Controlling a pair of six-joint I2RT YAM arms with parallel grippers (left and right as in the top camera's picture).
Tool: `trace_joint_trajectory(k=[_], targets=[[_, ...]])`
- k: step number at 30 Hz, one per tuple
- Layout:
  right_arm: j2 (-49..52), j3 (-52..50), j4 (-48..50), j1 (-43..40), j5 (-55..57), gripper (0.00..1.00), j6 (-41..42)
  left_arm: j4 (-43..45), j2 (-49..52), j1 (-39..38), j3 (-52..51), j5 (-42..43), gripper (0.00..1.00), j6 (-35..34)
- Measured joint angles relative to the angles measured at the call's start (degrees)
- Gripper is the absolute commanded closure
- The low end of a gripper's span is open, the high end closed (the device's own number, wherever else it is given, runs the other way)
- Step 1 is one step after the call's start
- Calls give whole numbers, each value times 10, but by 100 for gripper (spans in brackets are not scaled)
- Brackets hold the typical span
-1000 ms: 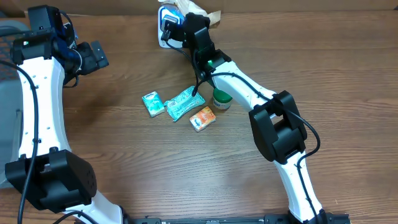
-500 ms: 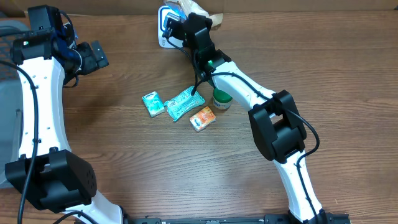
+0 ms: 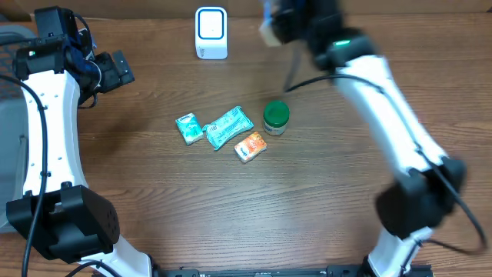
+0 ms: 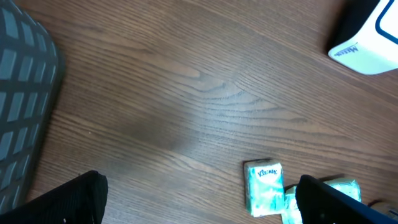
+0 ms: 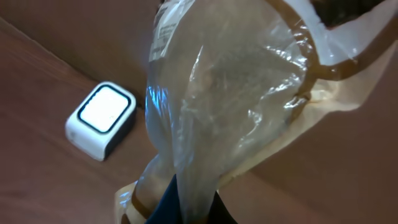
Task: Scan the item barcode
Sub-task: 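Carry the bag to the right side of the table, release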
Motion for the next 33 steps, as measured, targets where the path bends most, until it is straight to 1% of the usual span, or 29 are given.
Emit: trace_joint_trajectory(k=[4,7,9,16,20,21,23,25,33], targets=[[-29,7,-133,-90,-92,96,62,0,0,0,0,0,0,0],[-10,3,-218,-149,-146,96,83,0,0,0,0,0,1,0],[7,-11,-251,-176,-170,96,92,0,0,0,0,0,0,0],[43,-101,-255,-240,-202,96,104,0,0,0,0,0,0,0],[49,-124,-254,-265,-206,96,106,0,0,0,0,0,0,0],[51,-129,-255,-271,-206,93,106,0,0,0,0,0,1,0],[54,-141,-257,-282,-206,83,107,0,0,0,0,0,0,0],[54,-154,-259,-289,-206,61,110,0,0,0,0,0,0,0],[54,-159,-272,-290,-209,55,109,0,0,0,0,0,0,0]])
